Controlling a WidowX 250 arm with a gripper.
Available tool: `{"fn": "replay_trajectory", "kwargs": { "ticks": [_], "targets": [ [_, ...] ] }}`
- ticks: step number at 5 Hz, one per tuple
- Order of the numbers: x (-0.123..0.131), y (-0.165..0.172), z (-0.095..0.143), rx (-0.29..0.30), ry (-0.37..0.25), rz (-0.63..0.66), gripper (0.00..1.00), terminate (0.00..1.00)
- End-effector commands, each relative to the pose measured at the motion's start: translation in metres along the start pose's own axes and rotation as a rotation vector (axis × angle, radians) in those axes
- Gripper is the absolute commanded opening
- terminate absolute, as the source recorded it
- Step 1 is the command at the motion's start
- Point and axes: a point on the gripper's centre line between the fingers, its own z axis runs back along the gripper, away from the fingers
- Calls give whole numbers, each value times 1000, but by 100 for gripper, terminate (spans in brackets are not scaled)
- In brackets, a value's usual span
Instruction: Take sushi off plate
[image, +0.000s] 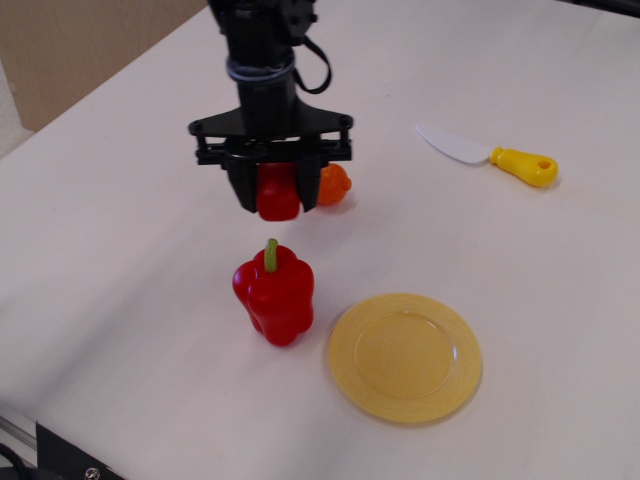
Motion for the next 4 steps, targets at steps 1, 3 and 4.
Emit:
{"fn": "replay_trajectory", "kwargs": {
  "ticks": [1,3,4],
  "targets": [
    [-10,30,-17,18,37,42,0,0],
    [-1,37,-31,-9,68,65,100,0],
    [5,42,-20,-31,35,82,100,0]
  ]
}}
